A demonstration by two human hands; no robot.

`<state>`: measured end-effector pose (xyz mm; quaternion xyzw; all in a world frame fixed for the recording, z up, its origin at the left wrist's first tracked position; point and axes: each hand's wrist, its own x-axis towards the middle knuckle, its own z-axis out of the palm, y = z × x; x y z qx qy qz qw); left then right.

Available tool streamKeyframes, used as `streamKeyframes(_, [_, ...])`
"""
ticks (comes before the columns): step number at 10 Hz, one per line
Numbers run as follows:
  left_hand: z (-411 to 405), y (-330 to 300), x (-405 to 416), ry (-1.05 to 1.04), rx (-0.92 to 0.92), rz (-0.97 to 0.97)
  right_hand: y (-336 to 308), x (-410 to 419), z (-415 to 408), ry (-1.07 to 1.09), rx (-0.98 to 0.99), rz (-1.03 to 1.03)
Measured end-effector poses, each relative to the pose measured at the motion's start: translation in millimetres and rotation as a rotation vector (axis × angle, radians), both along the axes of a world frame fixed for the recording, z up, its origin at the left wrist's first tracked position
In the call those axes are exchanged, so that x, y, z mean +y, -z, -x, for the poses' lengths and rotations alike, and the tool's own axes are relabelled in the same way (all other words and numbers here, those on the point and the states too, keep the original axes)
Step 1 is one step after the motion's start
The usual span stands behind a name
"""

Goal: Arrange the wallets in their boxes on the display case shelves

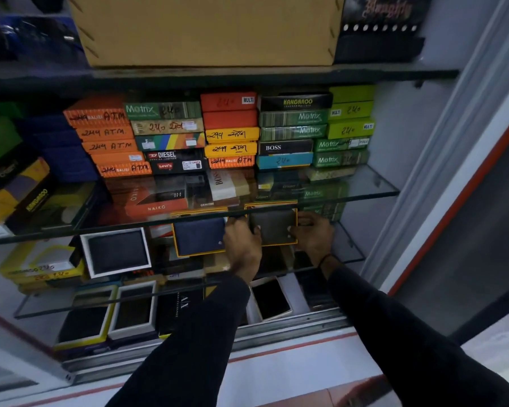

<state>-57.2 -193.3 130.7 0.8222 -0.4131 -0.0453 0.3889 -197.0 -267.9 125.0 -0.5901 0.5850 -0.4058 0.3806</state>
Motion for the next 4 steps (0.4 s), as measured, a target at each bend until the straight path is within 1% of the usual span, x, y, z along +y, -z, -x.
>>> streamKeyframes(1, [2,3,3,0.016,-0.022,0.018,4,-5,3,0.007,0.023,-0.029])
streamKeyframes(2, [4,0,16,0.034,-0.02,0.057,5,2,10,0.017,-0.006,-0.041])
streamKeyframes(3, [6,-1,35,0.095,-0.074,0.087,11,14,20,0.013,-0.006,-0.009])
streamKeyframes(4, [8,-8,63,0.192,-0.161,0.14,0,46,23,-0.063,0.09,0.133])
